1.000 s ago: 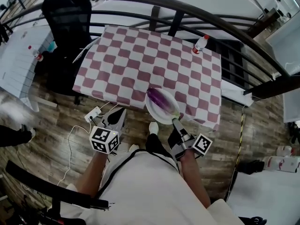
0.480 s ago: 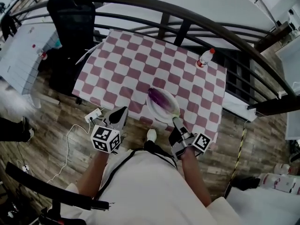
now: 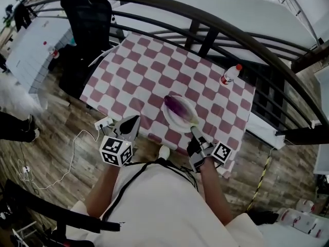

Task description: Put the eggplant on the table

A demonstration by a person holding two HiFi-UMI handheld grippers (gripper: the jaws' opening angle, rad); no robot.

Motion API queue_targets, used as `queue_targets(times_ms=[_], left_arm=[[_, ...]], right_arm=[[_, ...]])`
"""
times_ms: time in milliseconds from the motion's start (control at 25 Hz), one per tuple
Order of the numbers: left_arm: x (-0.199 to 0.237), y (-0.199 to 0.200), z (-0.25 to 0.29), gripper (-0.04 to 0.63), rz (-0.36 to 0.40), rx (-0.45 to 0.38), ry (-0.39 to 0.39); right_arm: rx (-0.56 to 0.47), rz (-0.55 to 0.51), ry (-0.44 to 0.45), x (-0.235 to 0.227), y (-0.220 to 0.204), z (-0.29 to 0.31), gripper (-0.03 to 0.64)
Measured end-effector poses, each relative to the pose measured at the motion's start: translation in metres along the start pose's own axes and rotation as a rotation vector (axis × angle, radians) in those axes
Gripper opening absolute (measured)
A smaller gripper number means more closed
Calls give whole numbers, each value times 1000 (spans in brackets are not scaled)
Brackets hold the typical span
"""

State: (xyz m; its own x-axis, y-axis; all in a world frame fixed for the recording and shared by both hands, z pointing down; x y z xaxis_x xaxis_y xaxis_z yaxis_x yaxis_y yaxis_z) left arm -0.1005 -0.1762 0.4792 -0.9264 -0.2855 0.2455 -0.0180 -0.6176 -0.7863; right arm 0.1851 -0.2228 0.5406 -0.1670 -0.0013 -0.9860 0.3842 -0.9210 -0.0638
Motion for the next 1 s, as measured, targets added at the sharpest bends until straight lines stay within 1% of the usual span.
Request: queue_targets(times_ms=[240,520,800,1000], left_arm=[[-11,6,18,6,-17,-13,34],[-12,10,30,6,-32,-9,51],[1,14,41,6,-45,10,59],[22,17,46,6,-57,18,63]], right_arm=[[50,-18,7,-11,31,3,32],[77,-14,11,-14,47,9,32],[115,-10,7,-19,56,34,32],[145,-12,2,-22,59,63,34]])
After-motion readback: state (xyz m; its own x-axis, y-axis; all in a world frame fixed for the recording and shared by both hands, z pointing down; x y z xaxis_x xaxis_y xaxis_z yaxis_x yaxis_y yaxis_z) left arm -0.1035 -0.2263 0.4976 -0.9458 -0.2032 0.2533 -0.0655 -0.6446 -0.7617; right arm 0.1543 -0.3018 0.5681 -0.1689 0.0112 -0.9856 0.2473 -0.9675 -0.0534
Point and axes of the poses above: the fingertips, and each gripper's own axes: z forward along the fingers, x to its left, y out of its top, the point moved 6 cm from there along -z, backward along the fingers, and after that the axes turned 15 degrees about x, right-handed, at the moved point
